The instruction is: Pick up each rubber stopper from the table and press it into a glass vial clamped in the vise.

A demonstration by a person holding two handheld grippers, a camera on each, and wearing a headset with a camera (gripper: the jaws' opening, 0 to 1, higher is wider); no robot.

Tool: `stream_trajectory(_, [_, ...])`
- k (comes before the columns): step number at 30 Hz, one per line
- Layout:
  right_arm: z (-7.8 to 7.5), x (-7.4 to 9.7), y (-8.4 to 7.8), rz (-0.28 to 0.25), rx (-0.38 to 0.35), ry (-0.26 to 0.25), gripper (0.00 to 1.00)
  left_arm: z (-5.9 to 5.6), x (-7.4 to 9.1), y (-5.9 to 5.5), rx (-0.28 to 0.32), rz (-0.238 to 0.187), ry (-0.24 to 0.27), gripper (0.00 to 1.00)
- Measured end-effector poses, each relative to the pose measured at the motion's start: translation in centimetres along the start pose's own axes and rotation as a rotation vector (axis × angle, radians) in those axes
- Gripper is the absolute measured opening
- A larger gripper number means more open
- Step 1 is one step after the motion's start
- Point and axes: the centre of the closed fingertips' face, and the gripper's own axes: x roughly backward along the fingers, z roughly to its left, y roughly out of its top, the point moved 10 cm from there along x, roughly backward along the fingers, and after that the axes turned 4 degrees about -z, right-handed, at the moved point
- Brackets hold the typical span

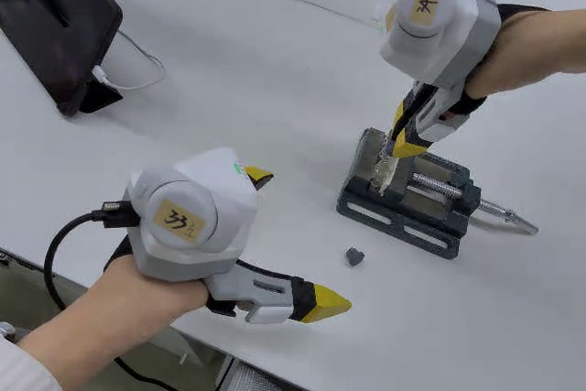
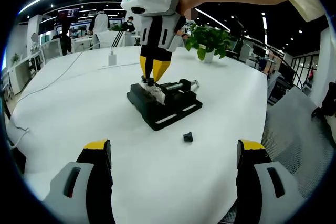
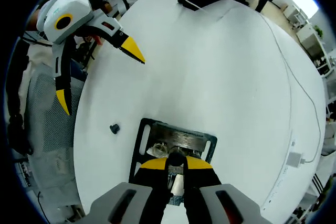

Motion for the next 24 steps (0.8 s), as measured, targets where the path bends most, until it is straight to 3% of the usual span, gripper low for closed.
stream_trajectory(16, [0.15,0.03,-0.19,-0.014,0.069,0.001,0.08,0.08,0.34,-0.14,0.000,0.003,0.002,0.99])
stream_trajectory(24, [0.28,0.75,-0.40,-0.026,0.065,0.005,0.13,0.42,0.33,-0.04,-0.001,0.001,0.002,0.99])
